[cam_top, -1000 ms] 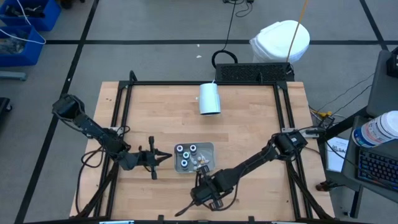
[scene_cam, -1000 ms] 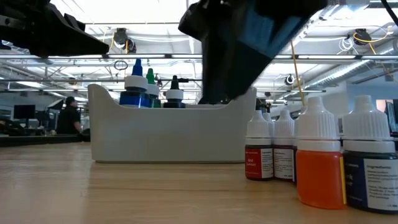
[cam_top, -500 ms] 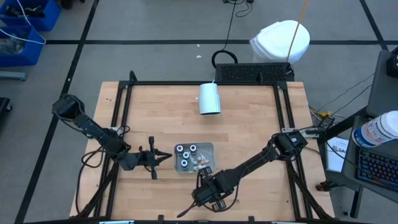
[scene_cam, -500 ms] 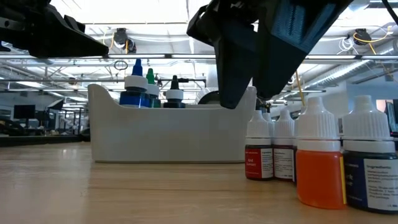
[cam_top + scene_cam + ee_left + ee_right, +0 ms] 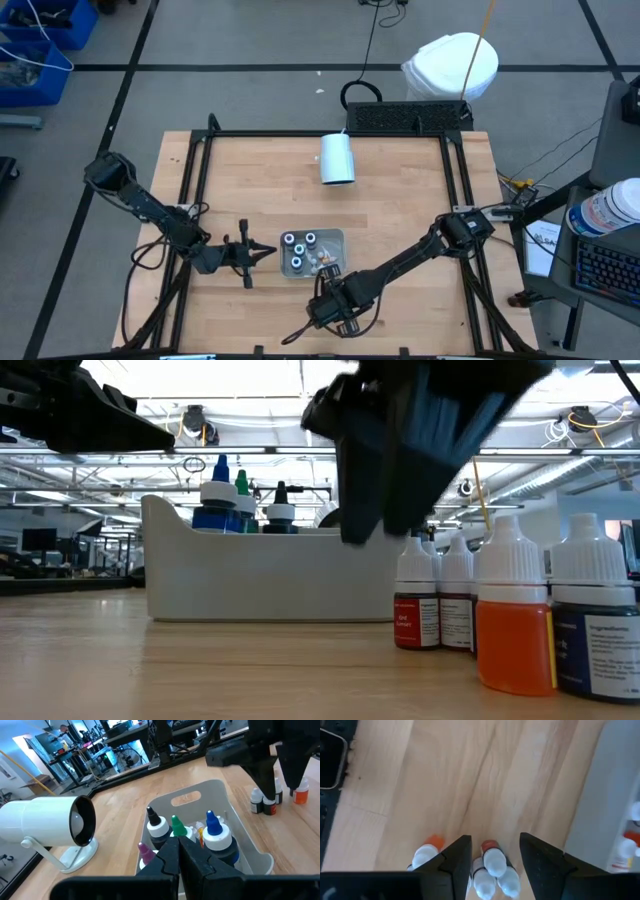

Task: Pick & Place food coloring
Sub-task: Put the red food coloring bottle into the gray bin

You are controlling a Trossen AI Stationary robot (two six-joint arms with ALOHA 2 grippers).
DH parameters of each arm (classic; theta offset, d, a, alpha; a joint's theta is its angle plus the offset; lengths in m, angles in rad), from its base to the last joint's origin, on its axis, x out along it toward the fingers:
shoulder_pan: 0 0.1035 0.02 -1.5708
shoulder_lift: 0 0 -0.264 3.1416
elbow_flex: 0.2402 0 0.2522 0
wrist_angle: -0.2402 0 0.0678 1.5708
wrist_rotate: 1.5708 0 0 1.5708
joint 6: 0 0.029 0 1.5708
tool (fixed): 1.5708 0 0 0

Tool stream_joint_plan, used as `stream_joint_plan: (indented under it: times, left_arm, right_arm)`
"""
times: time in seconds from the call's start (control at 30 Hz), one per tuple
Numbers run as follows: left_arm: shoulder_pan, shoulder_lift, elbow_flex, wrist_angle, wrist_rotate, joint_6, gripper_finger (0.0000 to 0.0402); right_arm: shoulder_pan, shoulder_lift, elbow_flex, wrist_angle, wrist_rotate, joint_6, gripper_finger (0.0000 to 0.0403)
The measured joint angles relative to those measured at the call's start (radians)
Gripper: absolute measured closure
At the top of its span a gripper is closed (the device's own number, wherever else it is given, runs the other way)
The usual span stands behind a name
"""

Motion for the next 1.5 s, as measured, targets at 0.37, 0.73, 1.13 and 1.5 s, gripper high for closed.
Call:
stream_joint_plan:
  times: [0.37,0.73,1.13,1.5]
  left_arm:
    - [0.0,0.0,0.0,0.0,0.0,-0.002,0.0392]
    - [0.0,0.0,0.0,0.0,0.0,-0.002,0.0392]
    - [0.0,0.0,0.0,0.0,0.0,-0.001,0.0392]
    - [0.0,0.0,0.0,0.0,0.0,-0.001,0.0392]
  right_arm:
    - [-0.001,0.022,-0.002,-0.007,-0.001,0.023,0.0248]
    - [-0.001,0.022,-0.002,-0.044,-0.004,0.075,0.0248]
    - [-0.005,0.022,-0.002,-0.063,-0.004,0.108,0.0248]
    - [-0.013,0.022,-0.019,-0.061,-0.03,0.113,0.0248]
